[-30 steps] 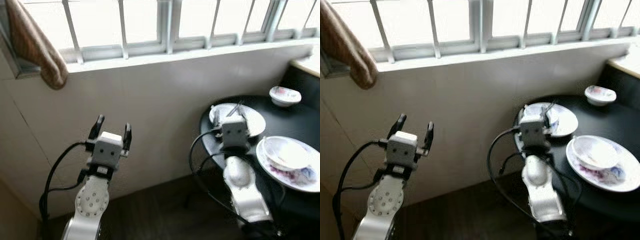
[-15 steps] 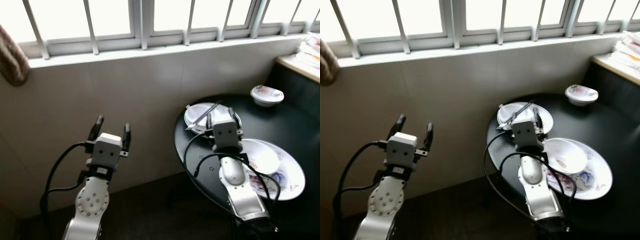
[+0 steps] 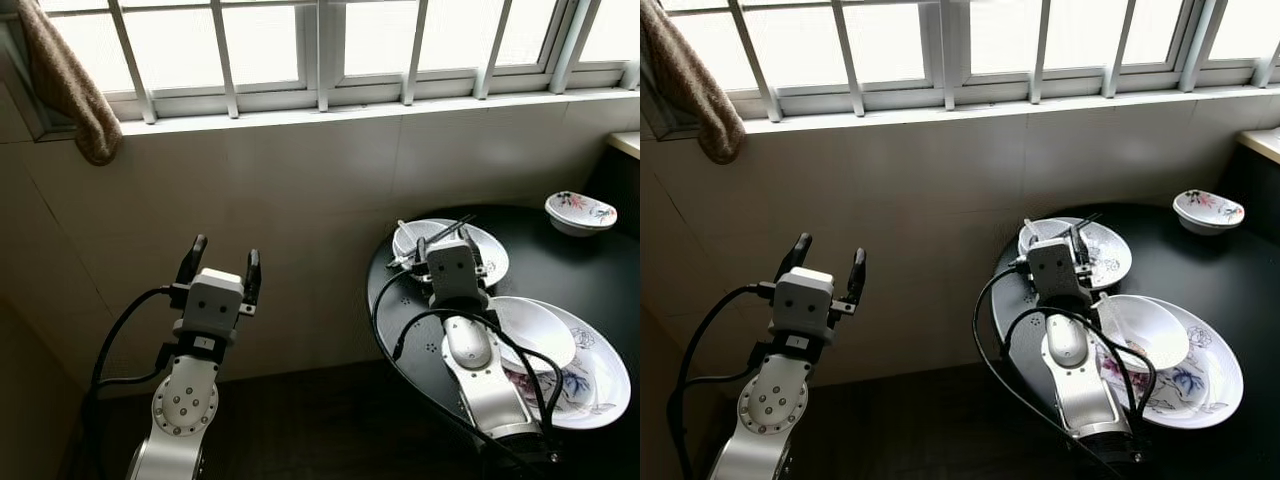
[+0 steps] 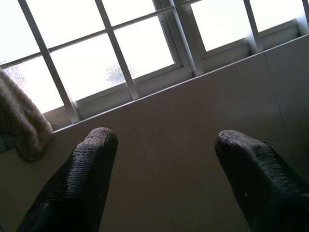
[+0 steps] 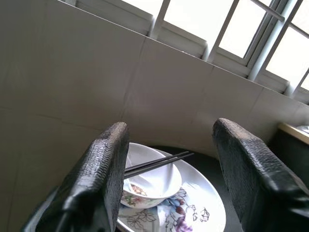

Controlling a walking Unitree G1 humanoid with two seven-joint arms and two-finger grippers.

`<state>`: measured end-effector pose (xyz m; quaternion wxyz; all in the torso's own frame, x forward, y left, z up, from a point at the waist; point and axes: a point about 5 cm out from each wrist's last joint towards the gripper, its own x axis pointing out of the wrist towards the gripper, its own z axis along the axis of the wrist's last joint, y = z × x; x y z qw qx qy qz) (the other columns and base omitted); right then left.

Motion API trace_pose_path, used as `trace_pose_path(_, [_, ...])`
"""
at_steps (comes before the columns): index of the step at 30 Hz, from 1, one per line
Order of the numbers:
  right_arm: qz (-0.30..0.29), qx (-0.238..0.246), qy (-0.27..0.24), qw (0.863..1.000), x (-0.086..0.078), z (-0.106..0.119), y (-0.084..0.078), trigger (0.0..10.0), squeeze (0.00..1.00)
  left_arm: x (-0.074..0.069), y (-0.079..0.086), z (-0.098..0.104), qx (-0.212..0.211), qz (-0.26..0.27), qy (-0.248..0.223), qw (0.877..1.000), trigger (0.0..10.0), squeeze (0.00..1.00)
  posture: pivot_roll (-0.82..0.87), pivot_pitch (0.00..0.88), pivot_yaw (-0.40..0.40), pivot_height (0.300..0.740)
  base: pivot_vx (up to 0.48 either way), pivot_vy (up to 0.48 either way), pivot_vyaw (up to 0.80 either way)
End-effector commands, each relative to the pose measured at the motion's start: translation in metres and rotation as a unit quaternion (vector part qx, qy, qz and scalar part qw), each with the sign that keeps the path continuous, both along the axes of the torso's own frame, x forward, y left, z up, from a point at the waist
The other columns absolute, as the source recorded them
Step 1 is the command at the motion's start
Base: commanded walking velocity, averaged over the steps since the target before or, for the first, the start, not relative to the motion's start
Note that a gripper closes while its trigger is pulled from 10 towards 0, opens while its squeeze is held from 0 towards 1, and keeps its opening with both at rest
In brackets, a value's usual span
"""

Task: Kitchen organization

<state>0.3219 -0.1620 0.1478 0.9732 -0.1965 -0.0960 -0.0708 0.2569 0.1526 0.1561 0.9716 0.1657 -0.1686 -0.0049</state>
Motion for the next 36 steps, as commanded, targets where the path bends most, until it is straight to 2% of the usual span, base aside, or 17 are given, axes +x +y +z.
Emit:
trace_pose_path(1, [-0.011,-0.006,0.006,1.000,0.002,0.001,-0.004,10.0,0.00,0.002,-0.001,-0.003,0.000,-0.002,0.012,1.000,10.0,0.00,-0.03,0.000,0.010,0.740,0.000,0.000,0.80])
trace_pose_path(5, [-0.007,0.002,0.012,1.000,0.002,-0.001,-0.003,10.0,0.00,0.002,-0.002,-0.003,0.006,-0.004,0.014,1.000,10.0,0.00,-0.03,0.000,0.010,0.740,0.000,0.000,0.80])
trace_pose_path(11, [0.001,0.010,0.039,0.999,0.003,-0.009,-0.001,10.0,0.00,0.003,-0.002,-0.006,0.015,0.001,0.025,1.000,10.0,0.00,-0.03,0.000,0.009,0.740,0.000,-0.480,0.00])
trace_pose_path(12, [0.002,0.007,0.047,0.999,0.002,-0.012,0.000,10.0,0.00,0.002,-0.001,-0.006,0.003,0.000,0.020,1.000,10.0,0.00,-0.02,0.000,0.007,0.740,0.000,0.000,0.00])
trace_pose_path(21, [-0.015,0.001,0.051,0.999,0.004,-0.011,-0.005,10.0,0.00,0.002,0.000,-0.006,0.001,0.002,0.022,1.000,10.0,0.00,-0.02,0.000,0.005,0.740,0.000,0.000,0.00])
trace_pose_path(26, [0.017,-0.013,0.087,0.996,0.002,-0.020,-0.003,10.0,0.00,0.002,0.000,-0.009,0.000,0.003,0.028,1.000,10.0,0.00,-0.03,0.000,0.007,0.740,0.000,0.000,0.00])
trace_pose_path(29, [0.023,-0.021,0.105,0.994,0.001,-0.023,-0.008,10.0,0.00,0.002,-0.001,-0.010,0.000,0.002,0.030,1.000,10.0,0.00,-0.03,0.000,0.006,0.740,0.000,0.000,0.00])
trace_pose_path(31, [0.011,-0.023,0.111,0.994,0.001,-0.023,-0.016,10.0,0.00,0.002,0.000,-0.010,0.000,0.002,0.031,1.000,10.0,0.00,-0.04,0.000,0.006,0.740,0.000,0.000,0.00])
trace_pose_path(34, [-0.016,-0.027,0.136,0.990,0.002,-0.023,-0.037,10.0,0.00,0.002,0.001,-0.012,-0.002,0.005,0.036,0.999,10.0,0.00,-0.04,0.000,0.002,0.740,0.000,0.000,0.00])
trace_pose_path(36, [-0.016,-0.029,0.146,0.989,0.002,-0.023,-0.042,10.0,0.00,0.002,0.002,-0.013,-0.002,0.005,0.036,0.999,10.0,0.00,-0.04,0.000,0.002,0.740,0.000,0.000,0.00])
